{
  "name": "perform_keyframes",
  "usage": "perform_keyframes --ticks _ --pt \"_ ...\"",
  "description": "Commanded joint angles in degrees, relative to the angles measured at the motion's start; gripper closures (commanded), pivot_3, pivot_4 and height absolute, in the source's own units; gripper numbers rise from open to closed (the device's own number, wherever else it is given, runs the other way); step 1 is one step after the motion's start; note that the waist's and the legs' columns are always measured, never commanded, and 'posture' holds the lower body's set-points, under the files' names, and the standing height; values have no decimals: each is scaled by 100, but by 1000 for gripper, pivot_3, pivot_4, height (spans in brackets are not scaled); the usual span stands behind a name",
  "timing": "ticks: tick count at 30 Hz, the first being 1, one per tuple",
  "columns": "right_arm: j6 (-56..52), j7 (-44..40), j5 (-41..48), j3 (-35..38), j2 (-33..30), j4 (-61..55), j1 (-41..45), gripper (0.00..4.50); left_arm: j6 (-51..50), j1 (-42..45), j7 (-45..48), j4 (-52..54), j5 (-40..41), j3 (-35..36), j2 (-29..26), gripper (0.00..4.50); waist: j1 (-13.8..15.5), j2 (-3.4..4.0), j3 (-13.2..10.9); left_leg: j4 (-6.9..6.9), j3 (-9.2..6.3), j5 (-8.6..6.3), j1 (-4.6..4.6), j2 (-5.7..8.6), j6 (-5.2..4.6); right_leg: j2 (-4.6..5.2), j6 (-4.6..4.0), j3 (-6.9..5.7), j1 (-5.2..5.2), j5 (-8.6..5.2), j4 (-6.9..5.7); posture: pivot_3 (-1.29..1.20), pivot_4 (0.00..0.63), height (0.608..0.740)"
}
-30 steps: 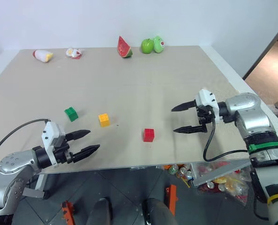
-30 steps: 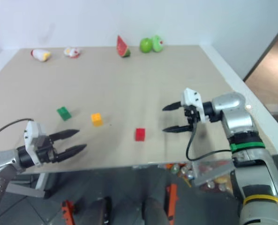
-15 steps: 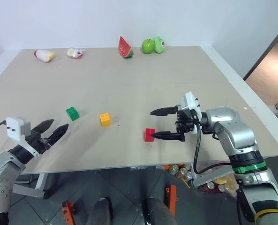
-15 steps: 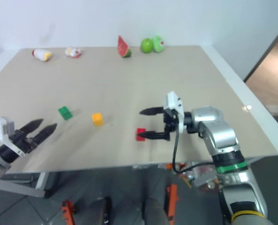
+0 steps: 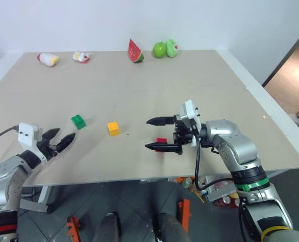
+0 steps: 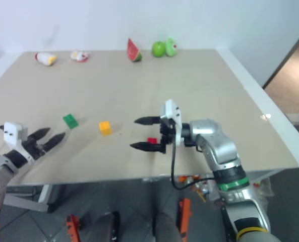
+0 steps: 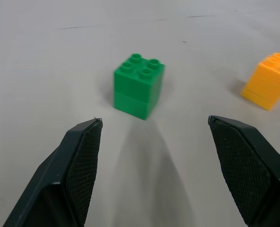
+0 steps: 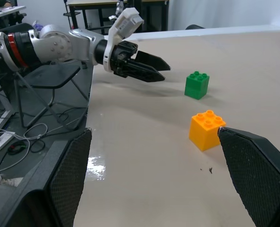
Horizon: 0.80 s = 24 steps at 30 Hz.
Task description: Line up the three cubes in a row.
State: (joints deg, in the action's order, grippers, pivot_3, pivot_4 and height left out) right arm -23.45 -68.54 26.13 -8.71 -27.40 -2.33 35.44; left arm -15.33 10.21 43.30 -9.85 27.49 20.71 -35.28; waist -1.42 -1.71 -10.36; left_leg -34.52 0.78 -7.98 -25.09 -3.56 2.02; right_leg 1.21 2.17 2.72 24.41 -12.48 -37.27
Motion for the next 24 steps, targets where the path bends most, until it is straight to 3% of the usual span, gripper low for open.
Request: perform_keyframes --ticks 1,24 --pt "-15 102 79 54 20 -347 -15 76 275 332 192 -383 -156 -62 -147 790 3 0 0 0 1 0 0 0 0 0 0 0 0 0 0 0 150 740" --pt "-306 508 196 115 -40 -850 -144 76 1265 2007 899 -2986 -950 -591 -263 790 12 -3 1 -2 1 0 -4 0 0 -2 6 0 -1 1 0 0 150 740"
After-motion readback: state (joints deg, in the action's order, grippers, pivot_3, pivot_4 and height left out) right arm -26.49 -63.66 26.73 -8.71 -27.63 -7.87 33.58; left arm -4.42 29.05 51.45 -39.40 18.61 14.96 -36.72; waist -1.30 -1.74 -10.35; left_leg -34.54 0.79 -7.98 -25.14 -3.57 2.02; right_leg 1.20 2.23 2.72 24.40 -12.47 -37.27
